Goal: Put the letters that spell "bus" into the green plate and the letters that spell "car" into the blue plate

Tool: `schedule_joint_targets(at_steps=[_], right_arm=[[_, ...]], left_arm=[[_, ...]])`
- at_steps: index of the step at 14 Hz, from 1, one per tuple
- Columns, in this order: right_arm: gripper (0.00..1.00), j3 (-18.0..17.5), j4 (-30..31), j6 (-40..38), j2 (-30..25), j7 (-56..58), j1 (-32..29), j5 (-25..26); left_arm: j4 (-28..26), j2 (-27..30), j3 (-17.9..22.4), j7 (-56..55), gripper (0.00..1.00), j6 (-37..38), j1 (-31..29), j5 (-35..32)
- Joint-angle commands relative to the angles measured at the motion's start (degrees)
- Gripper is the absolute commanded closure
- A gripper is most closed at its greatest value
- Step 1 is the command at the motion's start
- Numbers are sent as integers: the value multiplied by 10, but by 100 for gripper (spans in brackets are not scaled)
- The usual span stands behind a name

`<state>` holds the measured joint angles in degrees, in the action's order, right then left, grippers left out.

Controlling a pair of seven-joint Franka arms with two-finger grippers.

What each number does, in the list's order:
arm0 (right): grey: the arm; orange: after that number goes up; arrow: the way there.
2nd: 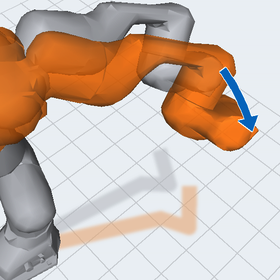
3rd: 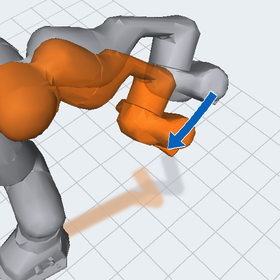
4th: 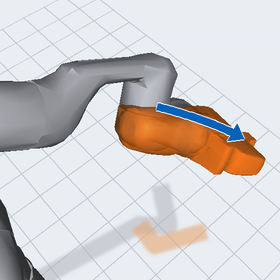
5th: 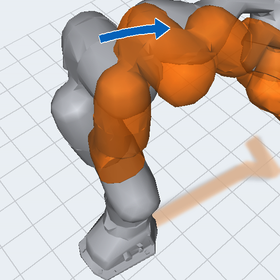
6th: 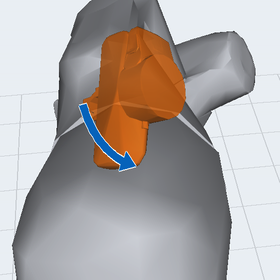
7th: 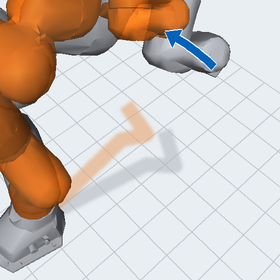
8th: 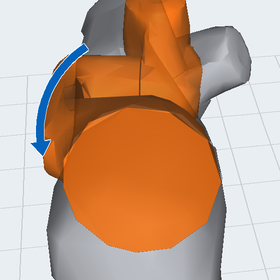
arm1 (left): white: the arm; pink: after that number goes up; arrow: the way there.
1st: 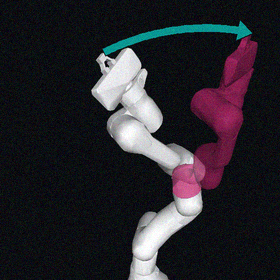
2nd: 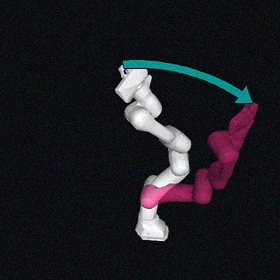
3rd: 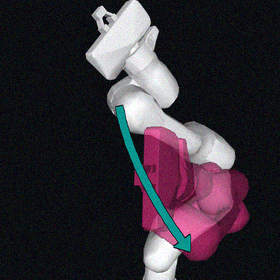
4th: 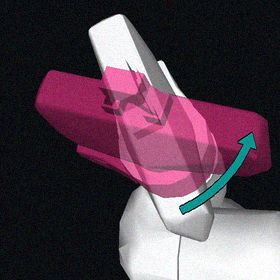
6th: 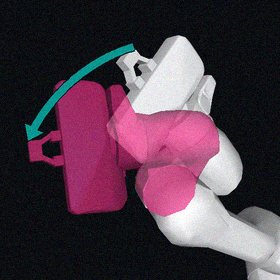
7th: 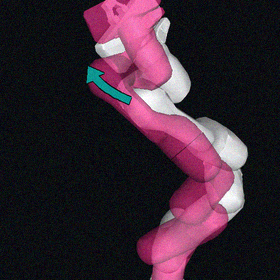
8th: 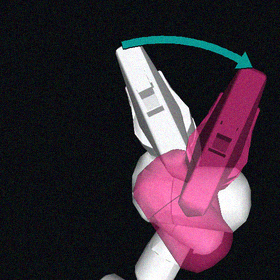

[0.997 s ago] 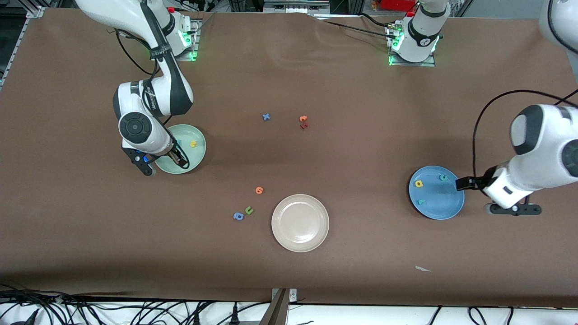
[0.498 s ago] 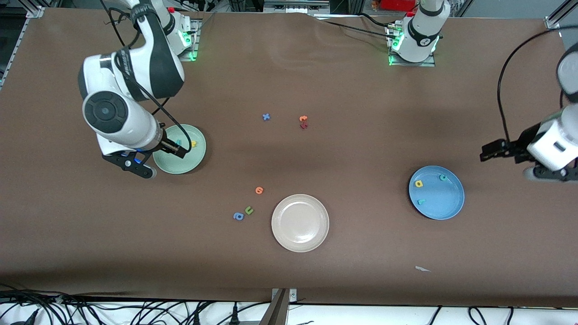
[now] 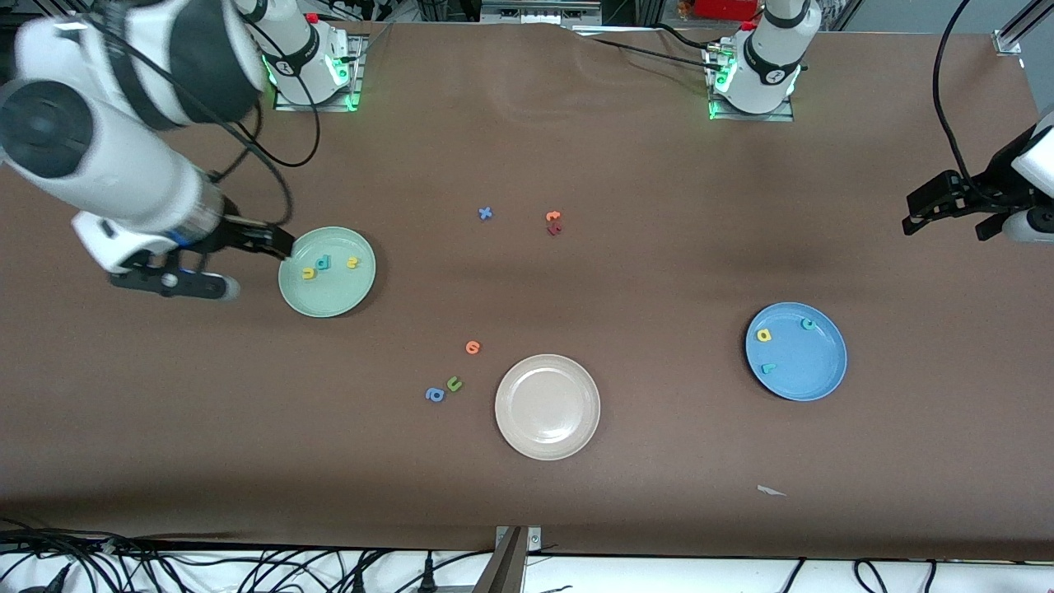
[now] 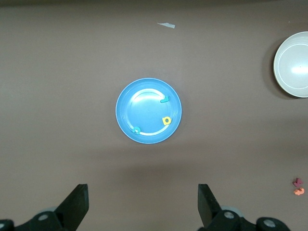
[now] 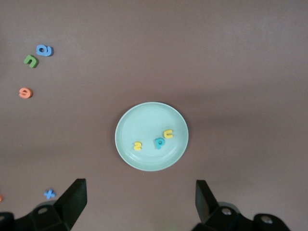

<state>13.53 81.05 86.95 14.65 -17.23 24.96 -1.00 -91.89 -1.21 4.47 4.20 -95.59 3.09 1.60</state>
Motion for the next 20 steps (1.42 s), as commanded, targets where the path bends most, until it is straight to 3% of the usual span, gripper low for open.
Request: schedule_joint_targets(at_steps=[1,4,5,7,9,11,15,17,20], right_arm=[[0,-106,107,8,-99,25,-114,22],[0,-141,278,147,-212,75,-196,24],[0,-161,305,168,-235,124,-232,21],[0,-189,267,105,-241,144,-264,21],[0,-178,218,28,-232,131,-261,19],[0,-129,217,32,-230,109,-237,-1],[0,-123,211,71,-206,106,-232,-5],[0,-123,170,64,-179,105,-231,0],[0,-126,170,62,-176,98,-226,4]], left_arm=[[-10,1,-50,-3,0,3,-48,7],[-13,2,-51,0,0,3,-56,3],[-10,1,-50,0,0,3,-56,3],[-10,-2,-49,2,0,-3,-62,2],[-13,2,-53,2,0,-2,-63,1],[-13,0,-53,4,0,-2,-63,1],[-14,-2,-54,4,0,-3,-62,0],[-15,-2,-54,3,0,-3,-61,0],[-15,-1,-55,3,0,-2,-59,-1]])
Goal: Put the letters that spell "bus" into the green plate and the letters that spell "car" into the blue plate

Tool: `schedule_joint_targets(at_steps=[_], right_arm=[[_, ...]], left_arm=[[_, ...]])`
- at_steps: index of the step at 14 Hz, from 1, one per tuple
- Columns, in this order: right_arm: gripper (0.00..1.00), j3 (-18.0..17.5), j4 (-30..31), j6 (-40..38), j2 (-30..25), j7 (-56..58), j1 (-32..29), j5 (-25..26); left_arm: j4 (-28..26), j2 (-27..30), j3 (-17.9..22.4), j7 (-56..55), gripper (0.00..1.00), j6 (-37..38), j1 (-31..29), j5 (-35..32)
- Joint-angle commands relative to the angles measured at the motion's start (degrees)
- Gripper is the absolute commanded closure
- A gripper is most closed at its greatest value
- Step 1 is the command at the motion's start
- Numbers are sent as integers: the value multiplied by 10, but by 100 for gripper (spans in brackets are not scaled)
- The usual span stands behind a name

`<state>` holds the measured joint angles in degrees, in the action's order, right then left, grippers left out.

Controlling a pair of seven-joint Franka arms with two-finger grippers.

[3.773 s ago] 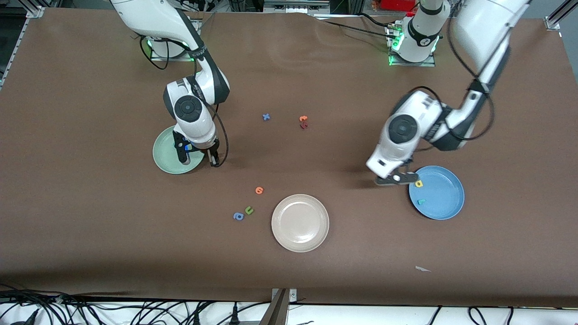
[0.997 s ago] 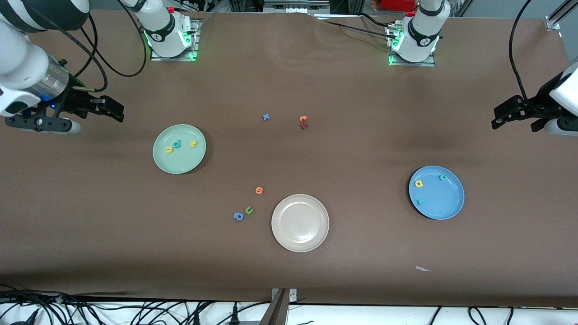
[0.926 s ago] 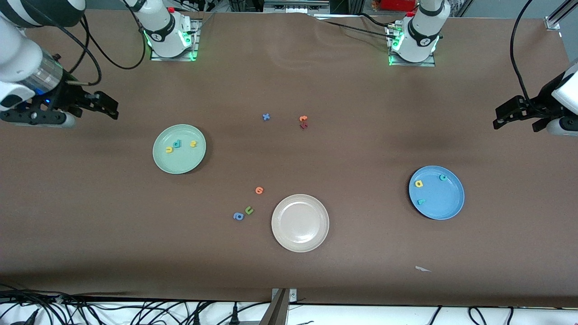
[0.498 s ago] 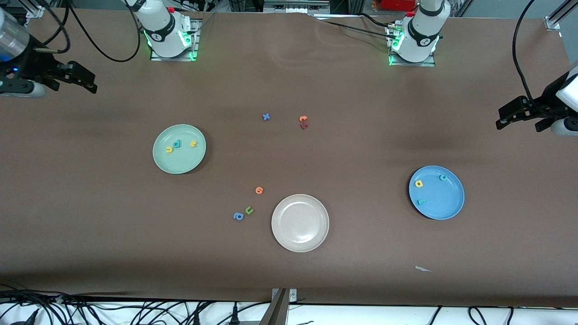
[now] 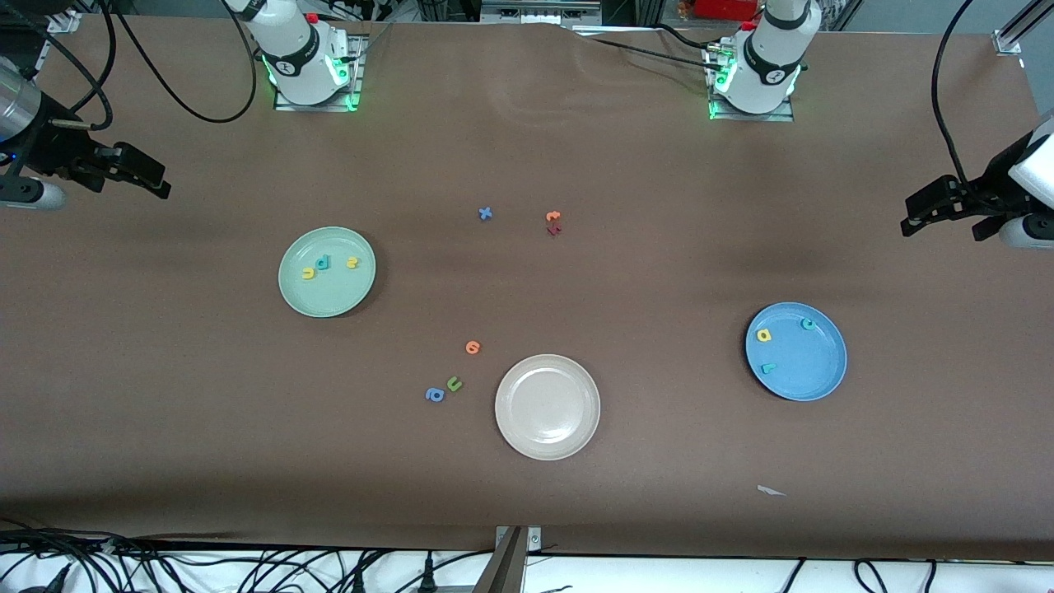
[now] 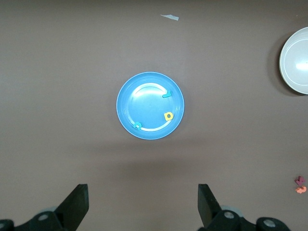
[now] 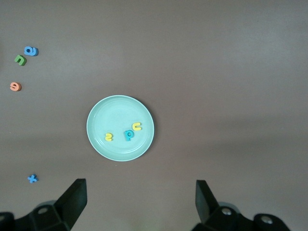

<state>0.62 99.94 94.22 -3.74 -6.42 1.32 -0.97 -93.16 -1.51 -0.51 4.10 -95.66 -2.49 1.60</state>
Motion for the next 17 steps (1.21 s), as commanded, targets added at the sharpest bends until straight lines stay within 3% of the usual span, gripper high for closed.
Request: schedule_joint_targets(at_steps=[1,6,9,17], right_arm=[[0,5,-19,-8,10,-10,9,4],[0,3,-28,4,22,-12,10,18],[0,4,-71,2,50,-4,10,9],[0,3,-74,-40,45,-3,10,14]], left_arm=[[-3,1,-5,4,0,-2,-3,0],[-3,1,-5,4,0,-2,-3,-1],[-3,1,-5,4,0,-2,-3,-1],[-3,1,-5,4,0,-2,-2,-1]])
